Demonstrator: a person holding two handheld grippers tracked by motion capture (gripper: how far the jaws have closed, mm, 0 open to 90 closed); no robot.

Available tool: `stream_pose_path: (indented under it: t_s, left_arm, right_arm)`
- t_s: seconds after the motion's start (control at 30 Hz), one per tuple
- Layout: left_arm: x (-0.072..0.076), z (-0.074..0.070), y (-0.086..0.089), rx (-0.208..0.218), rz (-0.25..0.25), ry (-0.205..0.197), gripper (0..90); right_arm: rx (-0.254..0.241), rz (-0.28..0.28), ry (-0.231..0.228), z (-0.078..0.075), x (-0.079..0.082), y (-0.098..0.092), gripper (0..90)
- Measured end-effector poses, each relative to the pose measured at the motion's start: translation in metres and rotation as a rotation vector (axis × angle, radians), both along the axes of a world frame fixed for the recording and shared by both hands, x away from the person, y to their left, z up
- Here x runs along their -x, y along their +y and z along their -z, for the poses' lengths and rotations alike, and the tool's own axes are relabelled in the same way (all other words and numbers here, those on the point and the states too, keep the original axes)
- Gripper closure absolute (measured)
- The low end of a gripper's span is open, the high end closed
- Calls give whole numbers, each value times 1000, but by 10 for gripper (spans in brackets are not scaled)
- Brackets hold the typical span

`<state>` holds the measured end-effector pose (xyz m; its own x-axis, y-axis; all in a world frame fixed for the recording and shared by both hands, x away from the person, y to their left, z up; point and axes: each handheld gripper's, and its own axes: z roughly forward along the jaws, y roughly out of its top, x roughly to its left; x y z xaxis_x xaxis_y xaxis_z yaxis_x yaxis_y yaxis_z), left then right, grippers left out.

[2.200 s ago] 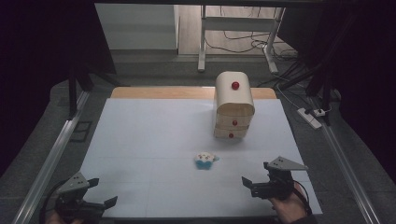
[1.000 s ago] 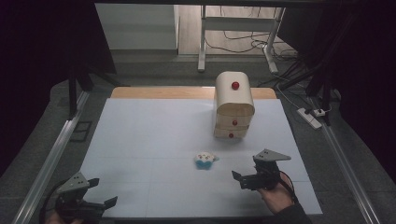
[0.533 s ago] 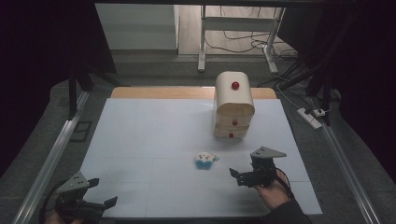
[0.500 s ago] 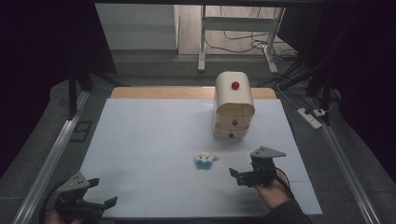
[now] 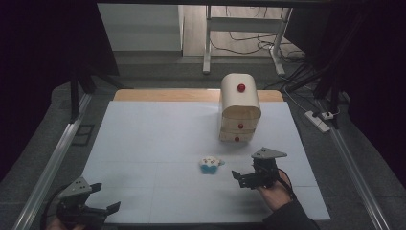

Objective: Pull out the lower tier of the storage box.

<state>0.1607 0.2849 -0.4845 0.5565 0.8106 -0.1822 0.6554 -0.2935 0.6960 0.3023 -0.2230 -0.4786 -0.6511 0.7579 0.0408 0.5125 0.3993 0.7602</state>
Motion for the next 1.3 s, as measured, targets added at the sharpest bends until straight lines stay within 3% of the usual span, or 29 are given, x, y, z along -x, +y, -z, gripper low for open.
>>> stream_pose_path:
  t_s: [0.5, 0.83, 0.93, 1.3]
  left_arm:
    - [0, 0, 0, 2, 0, 2, 25]
    - [0, 0, 0, 2, 0, 2, 25]
    - [0, 0, 0, 2, 1, 3, 25]
    - [-1, 0, 0, 3, 1, 5, 25]
  right_arm:
    - [11, -11, 28, 4, -8, 8, 0]
    - [72, -15, 11, 6, -11, 16, 0]
    - [58, -8, 26, 6, -14, 16, 0]
    - [104, 20, 13, 9, -24, 20, 0]
